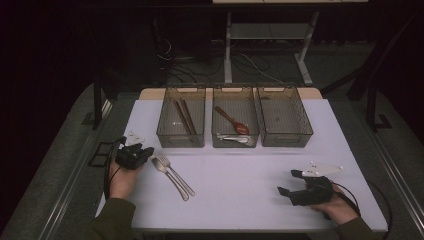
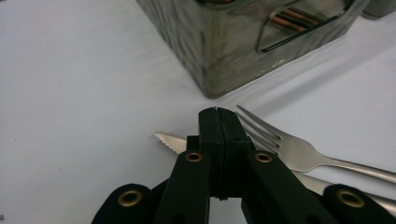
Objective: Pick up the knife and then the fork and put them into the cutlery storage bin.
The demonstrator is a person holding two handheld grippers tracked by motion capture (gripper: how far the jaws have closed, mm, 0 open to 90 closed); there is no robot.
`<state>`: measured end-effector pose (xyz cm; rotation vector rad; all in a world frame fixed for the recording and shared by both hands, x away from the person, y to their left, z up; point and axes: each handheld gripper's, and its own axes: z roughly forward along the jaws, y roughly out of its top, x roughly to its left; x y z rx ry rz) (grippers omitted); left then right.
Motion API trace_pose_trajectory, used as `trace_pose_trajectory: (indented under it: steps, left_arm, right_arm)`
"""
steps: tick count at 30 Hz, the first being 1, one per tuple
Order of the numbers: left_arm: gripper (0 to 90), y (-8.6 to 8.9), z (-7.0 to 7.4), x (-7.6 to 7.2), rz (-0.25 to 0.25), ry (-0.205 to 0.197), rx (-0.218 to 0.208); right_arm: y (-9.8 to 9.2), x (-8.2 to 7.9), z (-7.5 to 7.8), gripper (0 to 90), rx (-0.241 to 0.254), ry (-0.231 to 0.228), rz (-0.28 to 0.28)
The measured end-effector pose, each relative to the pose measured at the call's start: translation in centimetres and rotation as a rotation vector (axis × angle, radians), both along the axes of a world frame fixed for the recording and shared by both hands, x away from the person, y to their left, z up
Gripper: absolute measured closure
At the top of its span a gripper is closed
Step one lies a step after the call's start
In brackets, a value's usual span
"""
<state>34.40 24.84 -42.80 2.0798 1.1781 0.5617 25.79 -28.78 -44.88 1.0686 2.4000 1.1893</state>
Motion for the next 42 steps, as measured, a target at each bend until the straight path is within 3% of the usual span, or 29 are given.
trace_pose_trajectory:
  steps: [7, 17, 23, 30, 42]
  left_arm:
    - [87.8, -0.4, -0.3, 0.8, 0.012, 0.006, -0.003]
    - [89.2, -1.1, -0.4, 1.3, -0.017, 0.008, 0.013]
    - [89.2, -2.3, -0.5, 1.5, -0.064, 0.013, 0.04]
    - [89.2, -4.1, -0.5, 1.5, -0.116, 0.02, 0.038]
    - [89.3, -9.0, -0.4, 1.7, -0.242, 0.033, 0.073]
  right_arm:
    - [0.1, 0.0, 0.0, 18.7, -0.005, 0.001, 0.003]
    - [0.0, 0.0, 0.0, 18.7, -0.006, 0.0, 0.004]
    - [0.0, 0.0, 0.0, 18.7, -0.005, 0.001, 0.002]
    - [0.0, 0.0, 0.0, 18.7, -0.008, -0.002, 0.003]
    - [0.1, 0.0, 0.0, 18.7, -0.007, -0.005, 0.005]
